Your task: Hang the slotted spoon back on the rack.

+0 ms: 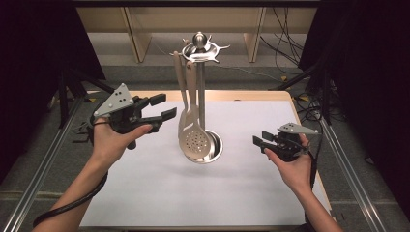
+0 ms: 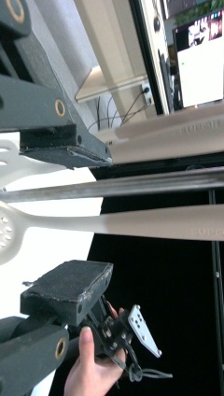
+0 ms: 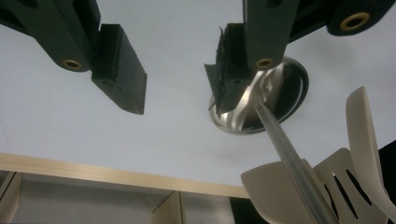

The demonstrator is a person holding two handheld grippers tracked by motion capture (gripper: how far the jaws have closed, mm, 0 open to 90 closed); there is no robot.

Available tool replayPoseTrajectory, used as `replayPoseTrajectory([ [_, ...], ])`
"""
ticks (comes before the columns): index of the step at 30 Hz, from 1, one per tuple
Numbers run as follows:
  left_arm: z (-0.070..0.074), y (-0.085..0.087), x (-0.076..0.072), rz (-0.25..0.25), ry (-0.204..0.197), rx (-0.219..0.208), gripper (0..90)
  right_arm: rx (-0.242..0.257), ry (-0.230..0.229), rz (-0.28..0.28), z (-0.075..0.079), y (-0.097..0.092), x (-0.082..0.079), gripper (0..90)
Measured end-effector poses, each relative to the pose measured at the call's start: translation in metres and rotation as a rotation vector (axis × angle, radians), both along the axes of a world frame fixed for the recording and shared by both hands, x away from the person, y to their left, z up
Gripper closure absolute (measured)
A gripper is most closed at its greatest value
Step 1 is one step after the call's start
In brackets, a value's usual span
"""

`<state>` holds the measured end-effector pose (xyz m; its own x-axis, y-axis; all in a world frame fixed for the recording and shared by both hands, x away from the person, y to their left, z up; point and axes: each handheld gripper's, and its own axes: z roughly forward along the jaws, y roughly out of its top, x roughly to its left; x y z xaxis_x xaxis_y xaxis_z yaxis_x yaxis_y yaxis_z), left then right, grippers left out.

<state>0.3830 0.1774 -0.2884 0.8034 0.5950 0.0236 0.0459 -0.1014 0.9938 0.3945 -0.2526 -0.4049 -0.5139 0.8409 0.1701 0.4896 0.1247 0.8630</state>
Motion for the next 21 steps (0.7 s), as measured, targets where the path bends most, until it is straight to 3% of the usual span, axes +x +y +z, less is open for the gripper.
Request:
replayPoseTrajectory([
  [2, -0.002, 0.005, -0.002, 0.015, -0.001, -0.006, 40.6, -0.017, -0.017, -0.005, 0.0, -0.001, 0.001, 54.3],
  [10, -0.015, 0.019, -0.009, 0.067, -0.008, 0.008, 40.6, -0.006, -0.003, -0.004, 0.001, 0.0, 0.0, 53.9],
  [21, -0.034, 0.033, -0.012, 0.098, 0.024, 0.01, 40.6, 0.012, 0.023, -0.013, 0.001, 0.002, -0.002, 53.8],
])
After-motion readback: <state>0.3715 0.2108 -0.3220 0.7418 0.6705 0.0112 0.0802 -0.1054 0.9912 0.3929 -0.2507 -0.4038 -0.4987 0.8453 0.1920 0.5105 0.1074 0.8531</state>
